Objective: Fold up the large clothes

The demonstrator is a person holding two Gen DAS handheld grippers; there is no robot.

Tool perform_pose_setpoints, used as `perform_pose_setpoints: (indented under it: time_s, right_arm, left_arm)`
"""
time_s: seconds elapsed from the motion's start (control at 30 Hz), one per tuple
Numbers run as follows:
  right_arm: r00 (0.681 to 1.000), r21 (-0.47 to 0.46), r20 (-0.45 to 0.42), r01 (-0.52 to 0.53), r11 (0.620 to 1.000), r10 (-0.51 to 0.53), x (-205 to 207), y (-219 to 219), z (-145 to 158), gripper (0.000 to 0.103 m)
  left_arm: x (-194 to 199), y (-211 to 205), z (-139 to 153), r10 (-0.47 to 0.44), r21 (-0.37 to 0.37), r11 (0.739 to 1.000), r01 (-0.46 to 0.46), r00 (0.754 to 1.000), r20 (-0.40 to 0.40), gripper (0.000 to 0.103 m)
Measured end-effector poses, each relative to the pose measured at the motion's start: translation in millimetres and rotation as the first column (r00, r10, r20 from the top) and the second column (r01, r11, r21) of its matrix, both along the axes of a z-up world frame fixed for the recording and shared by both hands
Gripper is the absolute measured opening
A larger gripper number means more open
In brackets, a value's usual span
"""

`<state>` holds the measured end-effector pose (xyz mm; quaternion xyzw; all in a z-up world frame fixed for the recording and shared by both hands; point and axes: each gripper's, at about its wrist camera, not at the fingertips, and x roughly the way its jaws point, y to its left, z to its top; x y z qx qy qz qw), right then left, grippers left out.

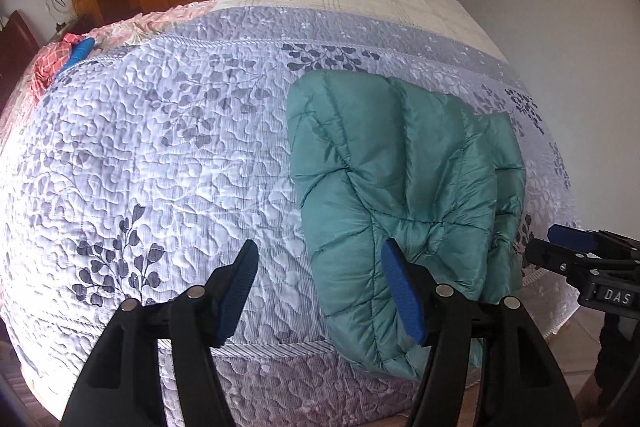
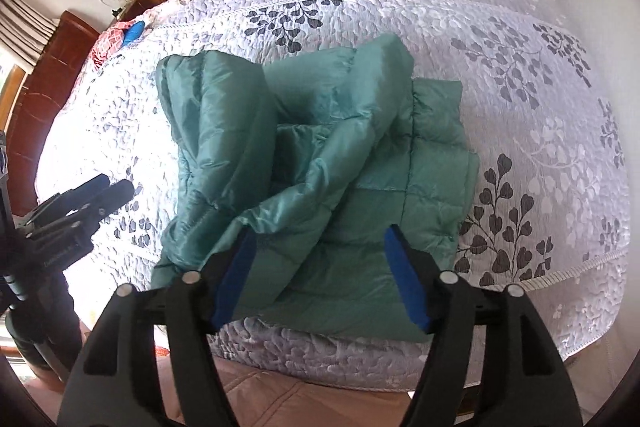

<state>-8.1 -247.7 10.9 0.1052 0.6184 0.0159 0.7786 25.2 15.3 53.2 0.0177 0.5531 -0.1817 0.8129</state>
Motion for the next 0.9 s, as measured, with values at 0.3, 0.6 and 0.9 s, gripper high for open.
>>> perform_pose_setpoints:
  time_s: [0.3, 0.6, 0.9]
  right_arm:
    - [0.998, 0.092, -0.067, 0.016, 0.996, -0.01, 21.1, 22.0, -9.0, 0.076]
    - [0.988, 0.101, -0.152, 0.034, 0.994, -0.018, 54.2, 37.9, -37.7, 0.075]
    - [0.985, 0.152, -0.174, 0.027, 0.988, 0.0, 65.9, 38.9, -43.0, 0.024]
  left_arm:
    - [4.5, 3.8, -5.2, -0.002, 0.057, 0.998, 0.001, 1.0, 0.017, 0.064]
    - [7.1, 12.9, -12.4, -0.006, 0.059, 0.998, 0.006, 1.0, 0.008, 0.064]
    - [7.3, 20.6, -18.5, 0.017, 0.05, 0.999, -0.017, 1.0, 0.004, 0.064]
